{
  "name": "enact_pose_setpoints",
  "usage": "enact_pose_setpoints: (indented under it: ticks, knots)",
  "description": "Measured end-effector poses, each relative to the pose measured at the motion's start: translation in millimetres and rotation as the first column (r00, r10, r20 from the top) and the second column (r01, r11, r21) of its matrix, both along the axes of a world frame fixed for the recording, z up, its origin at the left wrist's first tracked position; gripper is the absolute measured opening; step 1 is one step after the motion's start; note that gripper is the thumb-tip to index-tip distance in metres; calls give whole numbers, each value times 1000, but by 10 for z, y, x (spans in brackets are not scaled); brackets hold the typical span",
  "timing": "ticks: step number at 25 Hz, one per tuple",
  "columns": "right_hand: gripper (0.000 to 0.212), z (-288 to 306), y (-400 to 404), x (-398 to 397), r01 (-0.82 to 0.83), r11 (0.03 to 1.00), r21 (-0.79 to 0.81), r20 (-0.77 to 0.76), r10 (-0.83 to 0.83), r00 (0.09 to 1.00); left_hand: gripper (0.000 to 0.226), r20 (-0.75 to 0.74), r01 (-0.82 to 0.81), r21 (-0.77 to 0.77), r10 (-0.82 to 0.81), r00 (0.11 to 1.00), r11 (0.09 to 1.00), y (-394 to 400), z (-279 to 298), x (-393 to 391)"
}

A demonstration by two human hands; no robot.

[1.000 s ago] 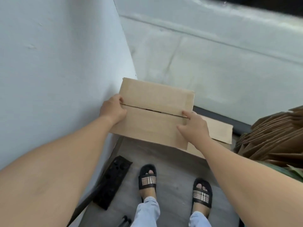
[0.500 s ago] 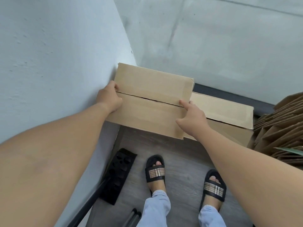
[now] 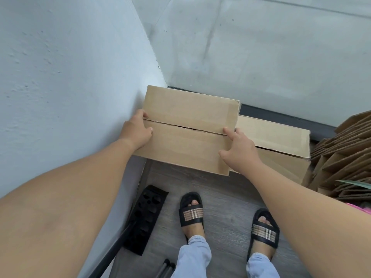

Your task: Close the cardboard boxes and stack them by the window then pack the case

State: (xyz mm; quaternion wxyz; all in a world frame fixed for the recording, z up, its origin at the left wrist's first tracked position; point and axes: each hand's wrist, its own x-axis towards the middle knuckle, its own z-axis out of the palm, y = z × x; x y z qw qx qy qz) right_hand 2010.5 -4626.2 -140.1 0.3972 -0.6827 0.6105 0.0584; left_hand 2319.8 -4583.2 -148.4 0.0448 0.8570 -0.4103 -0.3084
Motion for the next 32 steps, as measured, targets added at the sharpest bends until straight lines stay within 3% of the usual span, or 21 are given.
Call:
enact_pose_setpoints:
  ticks: [2,5,7,11,17,21,26,29,32]
  knots:
    - [65,56,-33,-18,33,999,12,28,-34,999,42,104,83,69,-89,991,994,-41,97,-83]
    - [59,388,-102,-153,111,994,21,43,-112,993,44,269,358,40,-355,895,933,-168,437,-376]
    - [58,739,-170,-330,158,986,47,37,-160,986,52,140,451,18,-449,883,892,-287,772,-670]
    - [59,1572,-265,-792,231,972,37,64,-233,971,73,-102,447,62,-440,892,892,-527,1540,-1273]
    - [67,2896,-50,-1793,359,933,-19,118,-355,927,80,-226,503,-64,-503,834,862,-640,2989,-2373]
    - [67,3770,405,-2648,464,882,-79,164,-448,879,77,-229,582,-136,-597,769,802,-541,3931,-3229]
    - [68,4500,1103,-3633,657,737,-156,201,-628,752,71,-127,770,-244,-806,578,590,-405,4741,-4456]
    - [66,4920,1564,-4162,769,610,-190,249,-728,639,64,-79,875,-283,-918,388,393,-250,5129,-5252]
    - [50,5242,2114,-4587,853,453,-257,239,-826,511,51,-55,942,-291,-986,158,167,-43,5379,-5998]
